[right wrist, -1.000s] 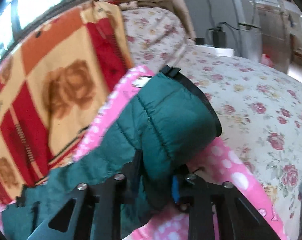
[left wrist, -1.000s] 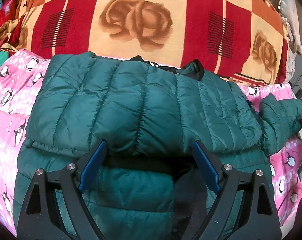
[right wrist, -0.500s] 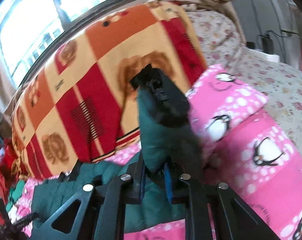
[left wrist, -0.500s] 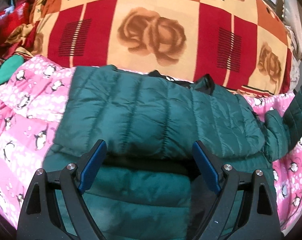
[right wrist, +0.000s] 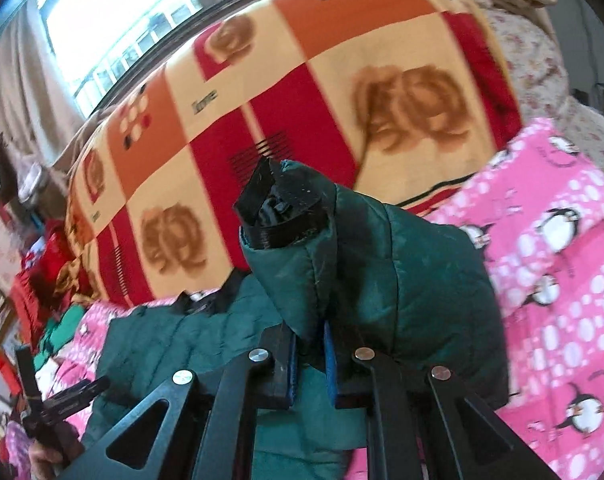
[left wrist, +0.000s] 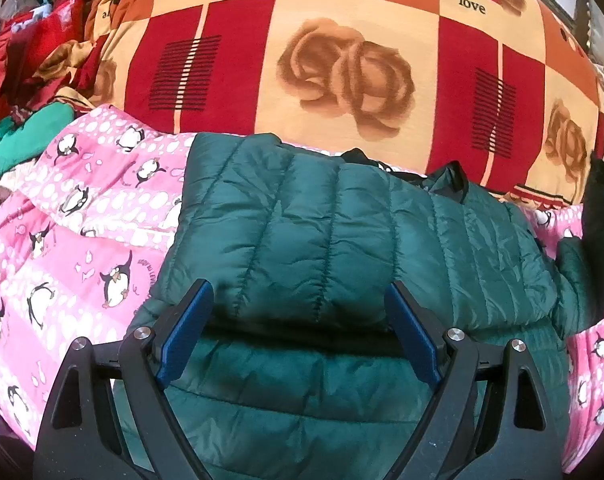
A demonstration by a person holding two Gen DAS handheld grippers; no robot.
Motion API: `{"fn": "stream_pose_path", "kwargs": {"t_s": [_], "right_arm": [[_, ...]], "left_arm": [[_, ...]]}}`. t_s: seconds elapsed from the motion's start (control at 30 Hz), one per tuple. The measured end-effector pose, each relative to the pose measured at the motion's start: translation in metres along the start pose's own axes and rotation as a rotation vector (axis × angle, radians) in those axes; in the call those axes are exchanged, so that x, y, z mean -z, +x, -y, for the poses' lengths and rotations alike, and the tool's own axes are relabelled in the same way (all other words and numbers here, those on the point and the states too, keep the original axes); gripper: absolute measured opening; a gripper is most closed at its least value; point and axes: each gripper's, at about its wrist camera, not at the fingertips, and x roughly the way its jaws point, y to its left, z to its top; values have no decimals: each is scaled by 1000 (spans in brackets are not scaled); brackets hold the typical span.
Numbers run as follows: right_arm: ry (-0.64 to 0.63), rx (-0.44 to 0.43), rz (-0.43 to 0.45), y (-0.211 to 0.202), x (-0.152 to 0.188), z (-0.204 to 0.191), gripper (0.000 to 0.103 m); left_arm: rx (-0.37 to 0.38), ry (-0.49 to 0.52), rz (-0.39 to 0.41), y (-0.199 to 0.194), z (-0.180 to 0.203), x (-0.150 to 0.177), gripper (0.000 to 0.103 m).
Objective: Fold large clothes
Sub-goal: 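Carry the held sleeve across the jacket body toward the left tool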
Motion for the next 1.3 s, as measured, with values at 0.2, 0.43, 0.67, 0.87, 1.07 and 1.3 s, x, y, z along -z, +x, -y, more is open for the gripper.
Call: {"fn": "stream_pose_path", "kwargs": {"t_s": [0.2,0.43,0.67,0.87,1.07,1.3], "right_arm": [[-9,-68,-50,23,10,-33,10],[-47,-138,-134,59,29,-79,10],[-75,-187,-230,104,55,-124,10],[-67,-223,-319,144,82,-151,11],[-188,-137,-328,148,93,-174,11],[-247,-130,-321,126,89,-179,43]], "left_arm": [[3,-13,-5,3,-5,-1,87],[-5,-35,-10,10,-15,-3,87],[0,-85,-7,15,-33,-8,87],[20,-129,-20,19,-46,-8,87],[31,-140,-22,20,-48,-8,87],[72,-160,-34,15,-44,-9,87]]}}
